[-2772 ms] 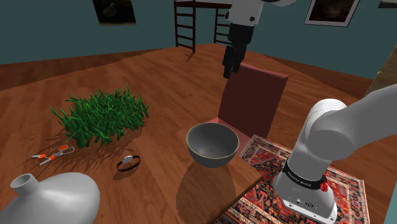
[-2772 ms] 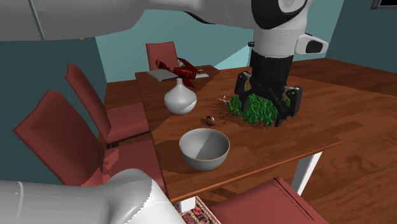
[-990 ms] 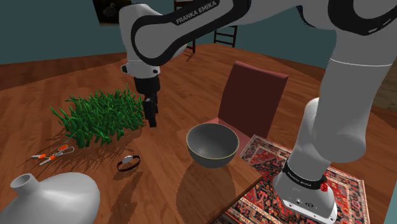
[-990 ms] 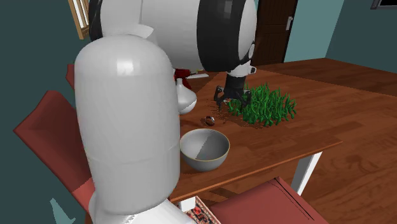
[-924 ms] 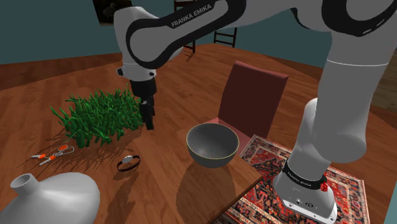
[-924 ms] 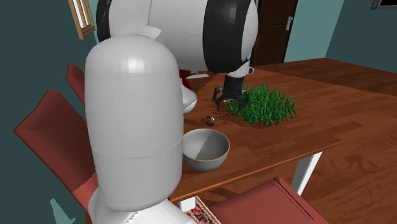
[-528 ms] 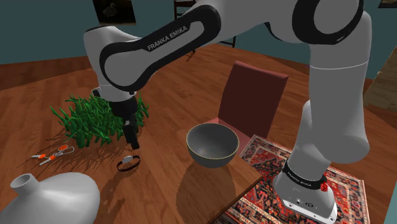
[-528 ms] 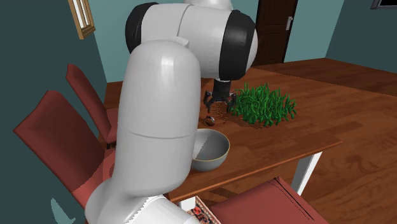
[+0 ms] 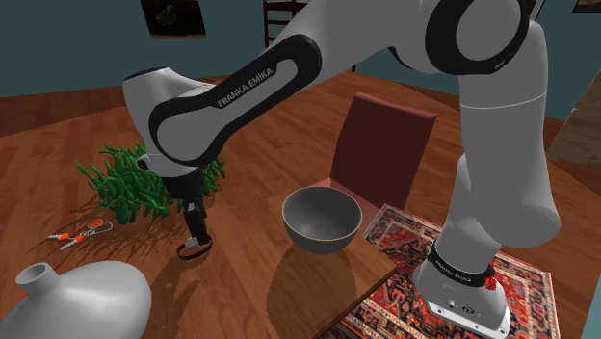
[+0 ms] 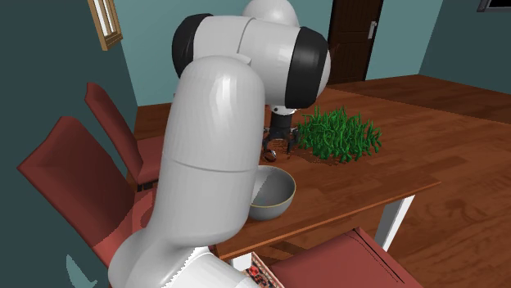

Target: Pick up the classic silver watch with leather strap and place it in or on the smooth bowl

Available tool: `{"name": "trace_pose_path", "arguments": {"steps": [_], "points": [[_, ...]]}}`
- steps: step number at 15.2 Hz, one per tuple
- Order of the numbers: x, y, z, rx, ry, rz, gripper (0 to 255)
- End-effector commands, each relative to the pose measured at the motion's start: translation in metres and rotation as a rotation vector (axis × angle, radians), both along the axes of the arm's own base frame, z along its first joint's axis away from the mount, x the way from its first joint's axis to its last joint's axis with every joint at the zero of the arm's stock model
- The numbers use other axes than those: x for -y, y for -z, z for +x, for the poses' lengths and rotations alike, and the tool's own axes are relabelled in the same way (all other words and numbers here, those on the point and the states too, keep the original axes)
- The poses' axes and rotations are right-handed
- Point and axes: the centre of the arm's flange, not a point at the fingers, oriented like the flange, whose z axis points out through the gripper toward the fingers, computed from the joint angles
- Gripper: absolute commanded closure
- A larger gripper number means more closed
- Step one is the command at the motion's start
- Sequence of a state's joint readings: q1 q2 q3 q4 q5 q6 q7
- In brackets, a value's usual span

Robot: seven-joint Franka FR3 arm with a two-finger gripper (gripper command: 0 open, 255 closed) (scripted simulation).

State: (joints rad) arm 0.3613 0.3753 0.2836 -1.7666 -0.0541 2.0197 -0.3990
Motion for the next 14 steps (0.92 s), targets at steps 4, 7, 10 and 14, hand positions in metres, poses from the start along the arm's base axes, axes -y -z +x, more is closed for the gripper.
{"name": "trace_pose_path", "arguments": {"steps": [4,7,10,14], "points": [[-0.0006,0.0082,-0.0015,0.000,0.000,0.000,0],[-0.0006,0.0082,-0.0015,0.000,0.000,0.000,0],[-0.0006,0.0081,-0.0015,0.000,0.000,0.000,255],[-0.0006,0.0081,-0.0015,0.000,0.000,0.000,255]]}}
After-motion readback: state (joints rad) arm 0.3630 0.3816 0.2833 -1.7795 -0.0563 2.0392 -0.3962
